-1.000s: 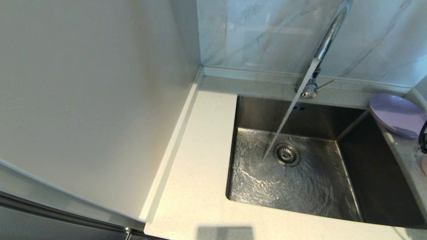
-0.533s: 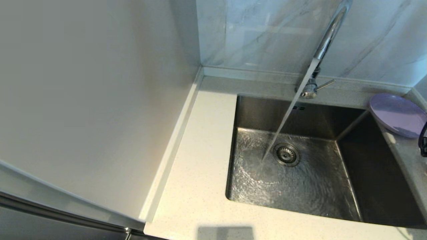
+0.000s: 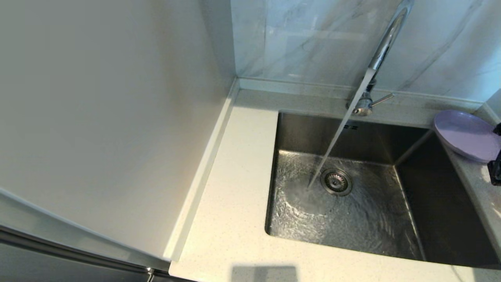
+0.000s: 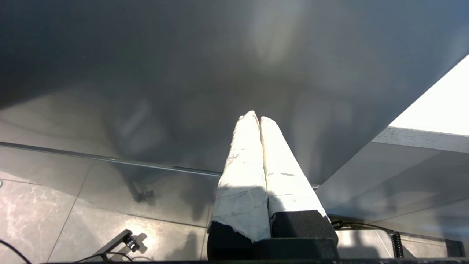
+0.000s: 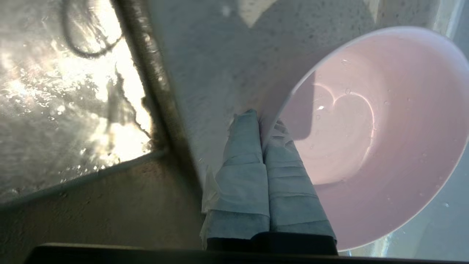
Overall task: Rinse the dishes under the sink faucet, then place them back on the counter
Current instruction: Pick up the bowl, then rinse the bowl
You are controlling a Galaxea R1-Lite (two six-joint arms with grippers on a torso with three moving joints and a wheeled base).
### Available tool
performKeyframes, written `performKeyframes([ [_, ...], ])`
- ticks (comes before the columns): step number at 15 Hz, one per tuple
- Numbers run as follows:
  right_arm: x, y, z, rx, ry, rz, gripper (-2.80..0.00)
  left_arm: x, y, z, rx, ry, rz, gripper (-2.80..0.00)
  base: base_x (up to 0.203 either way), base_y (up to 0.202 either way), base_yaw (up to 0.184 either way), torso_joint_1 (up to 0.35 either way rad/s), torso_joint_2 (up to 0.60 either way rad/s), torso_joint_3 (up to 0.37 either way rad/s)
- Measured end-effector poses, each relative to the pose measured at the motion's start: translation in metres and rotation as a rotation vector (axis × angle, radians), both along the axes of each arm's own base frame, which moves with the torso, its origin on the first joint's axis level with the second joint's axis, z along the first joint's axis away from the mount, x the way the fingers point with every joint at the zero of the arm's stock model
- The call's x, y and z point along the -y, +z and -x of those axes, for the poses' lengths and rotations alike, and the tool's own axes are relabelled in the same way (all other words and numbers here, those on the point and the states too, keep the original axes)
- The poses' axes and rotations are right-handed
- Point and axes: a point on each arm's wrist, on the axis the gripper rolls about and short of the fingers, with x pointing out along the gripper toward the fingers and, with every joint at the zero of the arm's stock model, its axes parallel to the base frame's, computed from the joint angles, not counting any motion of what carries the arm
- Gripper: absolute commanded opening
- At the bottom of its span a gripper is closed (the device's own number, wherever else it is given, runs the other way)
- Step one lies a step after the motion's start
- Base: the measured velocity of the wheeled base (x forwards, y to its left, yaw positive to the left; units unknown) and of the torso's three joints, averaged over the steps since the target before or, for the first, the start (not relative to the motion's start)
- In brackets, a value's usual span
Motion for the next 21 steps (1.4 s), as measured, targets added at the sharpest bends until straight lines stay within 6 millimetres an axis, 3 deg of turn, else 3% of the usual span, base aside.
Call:
performKeyframes([
  [5,-0.054,0.032,0.035,0.034,0.310,0.070,-2.80,0.000,0.000,0.000,0.000,0.000,0.000,-2.80,0.000,0.000,0.000,0.000,0.00,0.000],
  [8,-0.090,0.037,0.064,0.031,0.634,0.090,-2.80,0.000,0.000,0.000,0.000,0.000,0.000,-2.80,0.000,0.000,0.000,0.000,0.00,0.000],
  [12,-0.139,0.039,0.087,0.061,1.031,0.020,-2.80,0.000,0.000,0.000,0.000,0.000,0.000,-2.80,0.000,0.000,0.000,0.000,0.00,0.000],
  [17,-0.211,0.060,0.093,0.139,1.402,-0.049,-2.80,0.000,0.000,0.000,0.000,0.000,-0.001,-2.80,0.000,0.000,0.000,0.000,0.00,0.000],
  [21,-0.268,0.083,0.075,0.223,1.400,-0.137,-2.80,0.000,0.000,0.000,0.000,0.000,0.000,-2.80,0.000,0.000,0.000,0.000,0.00,0.000],
])
